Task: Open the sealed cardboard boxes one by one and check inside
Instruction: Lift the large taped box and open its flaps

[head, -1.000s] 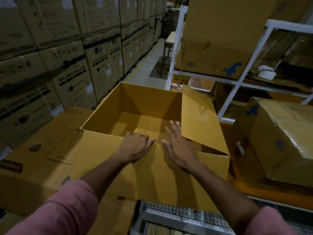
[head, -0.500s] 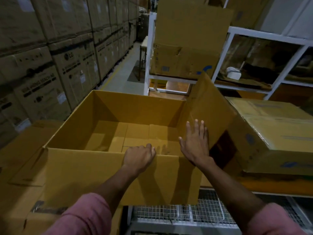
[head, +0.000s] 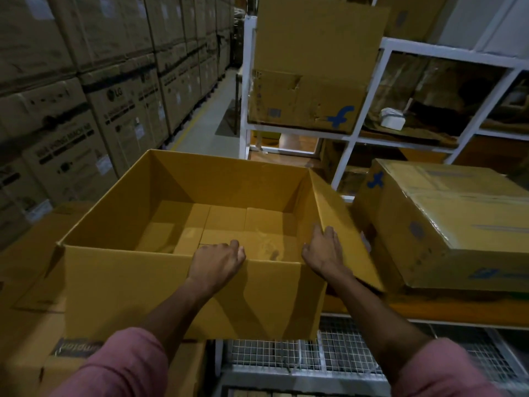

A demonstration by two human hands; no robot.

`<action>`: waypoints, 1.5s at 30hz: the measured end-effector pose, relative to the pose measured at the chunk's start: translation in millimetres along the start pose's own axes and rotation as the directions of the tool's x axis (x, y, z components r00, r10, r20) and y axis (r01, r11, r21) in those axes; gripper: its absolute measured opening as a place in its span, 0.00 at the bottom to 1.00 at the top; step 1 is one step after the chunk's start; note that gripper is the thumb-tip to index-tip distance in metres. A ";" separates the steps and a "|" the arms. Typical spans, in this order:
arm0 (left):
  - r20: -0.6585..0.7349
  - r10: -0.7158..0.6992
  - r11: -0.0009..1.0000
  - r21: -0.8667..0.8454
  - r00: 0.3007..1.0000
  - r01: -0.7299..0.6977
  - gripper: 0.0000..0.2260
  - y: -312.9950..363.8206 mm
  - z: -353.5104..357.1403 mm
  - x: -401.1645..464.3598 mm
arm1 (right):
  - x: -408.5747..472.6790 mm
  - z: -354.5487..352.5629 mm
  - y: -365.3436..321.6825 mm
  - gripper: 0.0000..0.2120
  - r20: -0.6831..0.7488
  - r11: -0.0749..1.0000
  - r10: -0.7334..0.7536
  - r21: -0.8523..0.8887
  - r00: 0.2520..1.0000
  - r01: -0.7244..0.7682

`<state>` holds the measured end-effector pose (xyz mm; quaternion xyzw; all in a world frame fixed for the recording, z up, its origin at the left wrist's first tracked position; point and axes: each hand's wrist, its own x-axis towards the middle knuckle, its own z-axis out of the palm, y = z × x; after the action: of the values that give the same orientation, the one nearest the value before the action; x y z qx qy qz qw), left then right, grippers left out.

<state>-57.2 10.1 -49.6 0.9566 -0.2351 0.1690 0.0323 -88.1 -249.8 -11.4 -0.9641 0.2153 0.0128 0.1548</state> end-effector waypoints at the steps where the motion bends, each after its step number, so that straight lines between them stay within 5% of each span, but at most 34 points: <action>1: -0.003 -0.002 1.000 0.002 1.000 0.002 0.23 -3.4 1.2 -1.0 | -1.2 2.0 -1.8 0.30 0.005 1.000 -0.009 0.023 1.000 0.009; 6: -0.001 0.038 0.990 0.136 0.999 -0.037 0.12 -10.3 -2.7 -10.5 | -6.7 -1.9 -4.6 0.27 -0.045 1.000 0.026 0.014 0.999 -0.026; 12: -0.093 0.132 0.989 0.078 0.987 -0.125 0.25 -12.6 13.5 -26.4 | -2.1 -5.2 13.5 0.20 -0.076 1.000 0.024 0.006 0.997 -0.023; 23: 0.026 0.074 0.993 -0.097 0.997 -0.071 0.14 39.6 -1.6 -7.6 | 17.4 -4.2 53.0 0.17 -0.083 0.988 0.073 0.143 0.994 -0.061; 36: 0.161 0.042 0.991 -0.133 0.986 -0.021 0.16 72.4 -13.5 0.6 | 22.3 -17.1 79.3 0.16 -0.046 0.983 0.052 0.178 0.998 -0.043; 45: 0.165 0.110 0.994 -0.041 0.980 -0.104 0.24 80.1 -6.3 -2.4 | 18.1 -26.3 93.7 0.14 -0.119 0.998 -0.056 0.013 0.991 0.057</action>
<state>-98.0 -59.0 -45.9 0.9527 -0.2909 0.0859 0.0190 -112.0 -345.8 -15.5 -0.9676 0.1968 -0.0505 0.1497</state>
